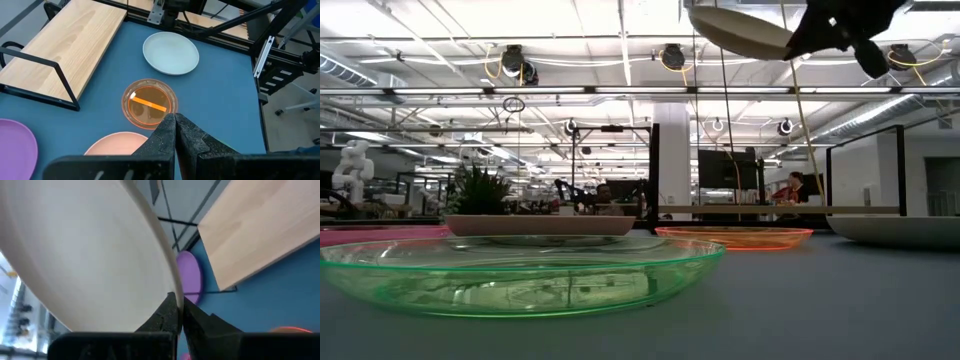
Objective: Place and stack plates onto a shelf
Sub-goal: Put the gray plate on the shelf
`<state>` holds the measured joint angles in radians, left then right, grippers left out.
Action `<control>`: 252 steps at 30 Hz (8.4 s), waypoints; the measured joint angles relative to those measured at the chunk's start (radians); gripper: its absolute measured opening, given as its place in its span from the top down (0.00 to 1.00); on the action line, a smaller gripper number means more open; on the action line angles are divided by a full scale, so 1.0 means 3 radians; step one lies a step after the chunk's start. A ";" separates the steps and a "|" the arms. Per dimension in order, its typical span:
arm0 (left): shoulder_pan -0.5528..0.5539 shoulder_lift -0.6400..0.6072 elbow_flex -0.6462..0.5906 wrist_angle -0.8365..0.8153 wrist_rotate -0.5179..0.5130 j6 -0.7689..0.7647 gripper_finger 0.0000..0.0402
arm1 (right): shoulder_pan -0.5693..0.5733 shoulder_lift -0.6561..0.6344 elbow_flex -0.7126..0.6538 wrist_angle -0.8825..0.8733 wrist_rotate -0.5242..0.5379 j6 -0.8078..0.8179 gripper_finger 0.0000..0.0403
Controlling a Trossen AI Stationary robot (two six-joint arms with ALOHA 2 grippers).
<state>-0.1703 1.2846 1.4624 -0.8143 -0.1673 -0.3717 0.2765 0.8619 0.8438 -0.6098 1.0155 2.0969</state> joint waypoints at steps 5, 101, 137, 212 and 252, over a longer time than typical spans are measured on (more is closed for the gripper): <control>0.0000 0.0000 0.0000 0.0000 0.0000 0.0001 0.99 | -0.0087 0.0001 -0.0139 -0.0030 0.0070 0.0215 1.00; 0.0246 0.0000 0.0000 0.0011 -0.0052 -0.0010 0.99 | -0.2410 -0.0533 -0.1518 -0.0424 -0.1630 0.0272 0.98; 0.0233 0.0000 0.0000 0.0011 -0.0051 -0.0112 0.99 | -0.2408 -0.0532 -0.1768 0.0411 -0.1661 -0.0029 0.91; 0.0231 -0.0001 0.0000 0.0010 -0.0051 -0.0113 0.99 | -0.2431 -0.0561 -0.1765 0.0085 -0.1283 0.0193 0.98; 0.0226 -0.0001 0.0001 0.0009 0.0130 -0.0317 0.99 | -0.2419 -0.0840 -0.1763 -0.0093 -0.1496 0.0026 0.67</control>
<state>-0.1024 1.2842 1.4628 -0.8116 -0.1284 -0.4667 -0.4492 0.6100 0.3149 -0.6376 0.5667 2.1046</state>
